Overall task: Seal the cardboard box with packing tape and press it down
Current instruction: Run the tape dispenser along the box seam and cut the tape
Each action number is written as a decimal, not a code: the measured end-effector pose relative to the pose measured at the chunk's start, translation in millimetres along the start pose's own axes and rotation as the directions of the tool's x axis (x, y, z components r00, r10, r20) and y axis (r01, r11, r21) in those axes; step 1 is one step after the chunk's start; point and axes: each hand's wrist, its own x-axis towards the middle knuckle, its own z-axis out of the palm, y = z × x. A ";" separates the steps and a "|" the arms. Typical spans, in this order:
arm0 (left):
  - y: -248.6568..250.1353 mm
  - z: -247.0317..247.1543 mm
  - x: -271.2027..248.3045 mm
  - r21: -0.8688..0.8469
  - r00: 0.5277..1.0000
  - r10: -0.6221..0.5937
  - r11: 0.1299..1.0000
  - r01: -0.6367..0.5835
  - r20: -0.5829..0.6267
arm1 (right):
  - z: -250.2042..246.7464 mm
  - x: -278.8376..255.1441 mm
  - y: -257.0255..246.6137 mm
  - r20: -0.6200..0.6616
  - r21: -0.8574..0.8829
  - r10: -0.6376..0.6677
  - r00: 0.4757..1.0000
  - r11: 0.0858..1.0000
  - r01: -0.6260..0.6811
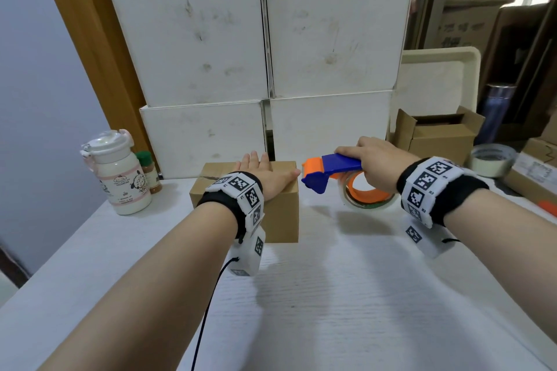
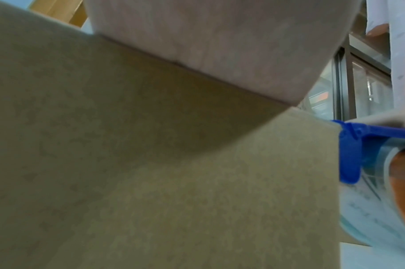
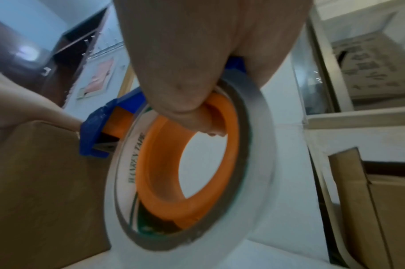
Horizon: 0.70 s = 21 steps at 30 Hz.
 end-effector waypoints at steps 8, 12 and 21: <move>3.2 -1.0 -0.4 0.008 1.000 -0.014 1.000 0.014 0.019 | -17.1 7.1 -12.5 0.002 -0.239 -0.087 0.996 0.967 0.085; 2.4 -2.1 2.0 -0.006 0.999 -0.015 1.000 0.015 0.029 | -15.8 4.5 -7.5 -0.031 -0.216 -0.084 0.996 0.973 0.075; 2.5 2.9 3.7 -0.032 1.000 -0.007 0.999 0.007 0.001 | 7.7 -5.3 13.3 -0.057 0.080 0.000 0.998 0.997 0.004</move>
